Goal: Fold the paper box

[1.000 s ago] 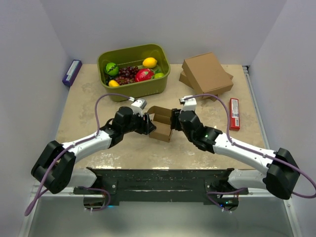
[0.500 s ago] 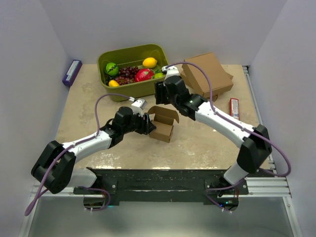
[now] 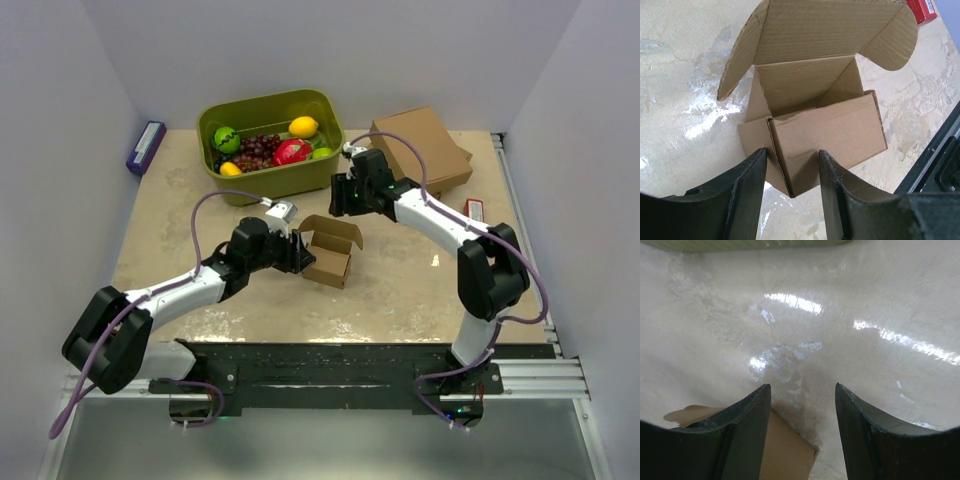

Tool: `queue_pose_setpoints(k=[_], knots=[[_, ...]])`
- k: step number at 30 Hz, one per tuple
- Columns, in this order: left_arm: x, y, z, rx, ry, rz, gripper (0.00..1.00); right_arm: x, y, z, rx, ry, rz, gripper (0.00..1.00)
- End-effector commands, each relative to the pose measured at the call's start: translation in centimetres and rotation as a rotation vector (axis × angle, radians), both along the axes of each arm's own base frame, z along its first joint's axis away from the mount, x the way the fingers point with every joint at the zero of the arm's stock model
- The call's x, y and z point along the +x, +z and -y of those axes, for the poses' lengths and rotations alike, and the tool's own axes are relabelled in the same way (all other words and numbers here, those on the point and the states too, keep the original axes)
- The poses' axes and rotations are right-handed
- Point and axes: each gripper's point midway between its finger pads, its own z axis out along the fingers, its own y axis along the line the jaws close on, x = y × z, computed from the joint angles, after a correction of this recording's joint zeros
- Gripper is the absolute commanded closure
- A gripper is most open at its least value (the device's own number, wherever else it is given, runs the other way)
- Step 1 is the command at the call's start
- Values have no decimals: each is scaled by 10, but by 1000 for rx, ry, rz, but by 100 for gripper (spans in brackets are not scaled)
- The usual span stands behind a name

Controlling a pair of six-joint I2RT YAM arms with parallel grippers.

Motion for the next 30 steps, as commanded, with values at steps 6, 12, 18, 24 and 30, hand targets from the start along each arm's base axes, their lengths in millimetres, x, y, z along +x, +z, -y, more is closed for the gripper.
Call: queue_pose_setpoints(k=[6, 12, 18, 24, 30], knots=[[-2, -4, -3, 19, -11, 15, 51, -51, -40, -17, 65, 172, -185, 48], [-1, -5, -2, 24, -10, 14, 51, -79, -39, -29, 102, 258, -195, 51], [0, -5, -4, 29, 0, 13, 51, -94, -41, -39, 69, 321, -190, 51], [3, -4, -2, 26, 4, 14, 51, -96, -38, -38, 36, 260, -187, 50], [0, -7, -3, 29, -4, 8, 54, -70, -11, -7, 38, 77, -115, 39]])
